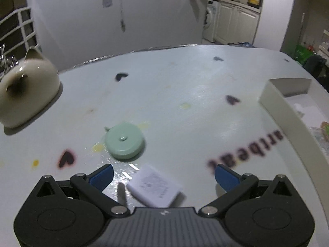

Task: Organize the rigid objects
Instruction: 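Lower the left tool onto the white charger plug and close on it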

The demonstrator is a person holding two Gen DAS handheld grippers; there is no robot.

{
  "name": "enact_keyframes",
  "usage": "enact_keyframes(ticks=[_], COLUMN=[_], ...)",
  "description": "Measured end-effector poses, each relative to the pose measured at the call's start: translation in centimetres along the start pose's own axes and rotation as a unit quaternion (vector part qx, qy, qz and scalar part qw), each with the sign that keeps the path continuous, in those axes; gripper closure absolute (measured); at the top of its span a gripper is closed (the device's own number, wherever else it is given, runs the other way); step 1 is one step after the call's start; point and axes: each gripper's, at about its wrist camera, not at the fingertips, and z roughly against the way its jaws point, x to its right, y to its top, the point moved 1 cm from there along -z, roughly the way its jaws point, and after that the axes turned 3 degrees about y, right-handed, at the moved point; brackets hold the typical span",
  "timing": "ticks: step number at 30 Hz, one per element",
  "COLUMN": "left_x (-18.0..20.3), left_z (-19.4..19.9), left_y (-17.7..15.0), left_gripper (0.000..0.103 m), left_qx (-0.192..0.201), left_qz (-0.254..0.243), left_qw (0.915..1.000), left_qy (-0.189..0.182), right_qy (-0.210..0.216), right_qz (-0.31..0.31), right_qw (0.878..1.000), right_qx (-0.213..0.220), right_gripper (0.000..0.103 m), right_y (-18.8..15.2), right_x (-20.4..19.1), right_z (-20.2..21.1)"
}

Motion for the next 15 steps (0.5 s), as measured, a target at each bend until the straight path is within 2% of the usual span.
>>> enact_keyframes(ticks=[3, 12, 15], left_x=[-0.3, 3.5, 4.4], left_z=[0.0, 2.0, 2.3], left_y=[-0.2, -2.4, -2.8], left_gripper=[0.0, 0.0, 0.002], left_qx=[-0.002, -0.013, -0.014], left_qz=[0.012, -0.023, -0.027], left_qw=[0.9999, 0.9978, 0.9982], left_qy=[-0.012, -0.061, -0.051], right_qy=[-0.002, 0.0, 0.0], right_qz=[-0.001, -0.004, -0.003], right_qw=[1.0, 1.0, 1.0], right_qx=[-0.001, 0.0, -0.001], right_gripper=[0.095, 0.095, 0.095], right_y=[0.0, 0.0, 0.0], right_x=[-0.1, 0.1, 0.1], right_z=[0.0, 0.0, 0.0])
